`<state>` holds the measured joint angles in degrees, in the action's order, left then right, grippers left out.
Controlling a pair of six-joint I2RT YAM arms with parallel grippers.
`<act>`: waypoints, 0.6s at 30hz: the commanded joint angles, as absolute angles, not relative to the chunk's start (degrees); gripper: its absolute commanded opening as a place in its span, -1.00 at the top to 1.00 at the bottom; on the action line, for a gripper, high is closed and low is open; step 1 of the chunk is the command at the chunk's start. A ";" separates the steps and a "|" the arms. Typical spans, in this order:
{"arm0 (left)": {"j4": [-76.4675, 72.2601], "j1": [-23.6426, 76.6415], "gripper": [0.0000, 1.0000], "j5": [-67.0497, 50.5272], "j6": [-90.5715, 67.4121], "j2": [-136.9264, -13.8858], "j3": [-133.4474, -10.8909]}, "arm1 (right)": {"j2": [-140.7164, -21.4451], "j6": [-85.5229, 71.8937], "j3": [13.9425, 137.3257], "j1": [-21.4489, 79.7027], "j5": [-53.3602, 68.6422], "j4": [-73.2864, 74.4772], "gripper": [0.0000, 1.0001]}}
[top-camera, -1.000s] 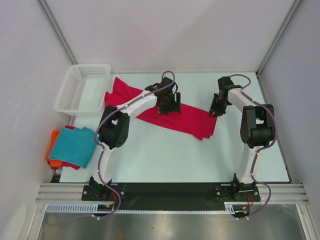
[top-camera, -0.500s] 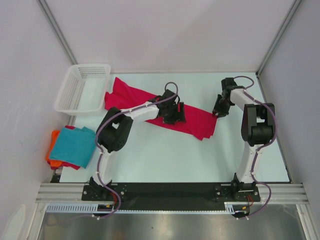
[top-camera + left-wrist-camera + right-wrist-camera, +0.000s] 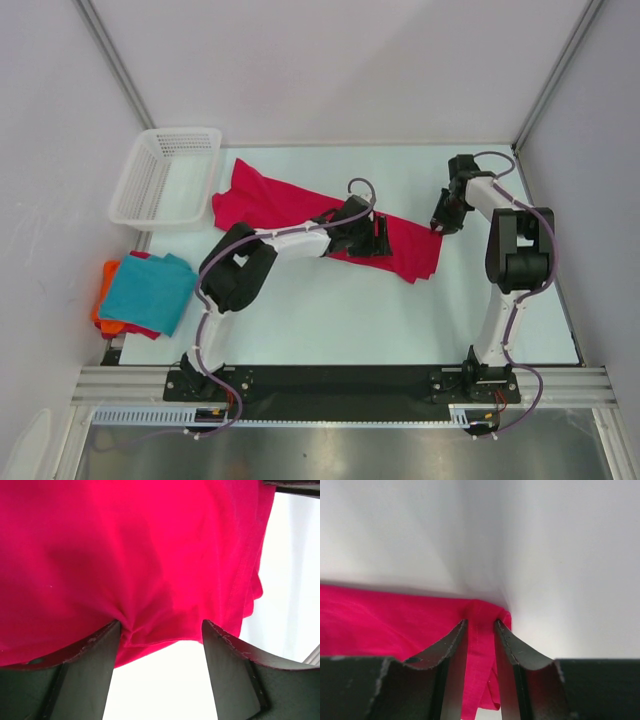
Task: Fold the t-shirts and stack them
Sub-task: Rotate the tshirt 80 degrees
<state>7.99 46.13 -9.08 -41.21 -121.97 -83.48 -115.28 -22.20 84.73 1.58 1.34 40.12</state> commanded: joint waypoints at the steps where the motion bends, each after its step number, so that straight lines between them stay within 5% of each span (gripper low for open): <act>1: 15.65 50.80 -0.43 -13.80 -44.91 -122.35 -75.33 | -110.31 -21.71 85.96 0.97 0.97 41.04 0.34; 18: 1.33 51.24 -0.43 -22.06 -60.46 -105.22 -40.53 | -103.28 -22.50 89.12 2.28 2.81 44.03 0.31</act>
<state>-11.11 49.06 -17.06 -55.33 -105.69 -51.86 -106.85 -22.31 86.74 1.43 2.31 42.76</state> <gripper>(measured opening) 0.702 0.340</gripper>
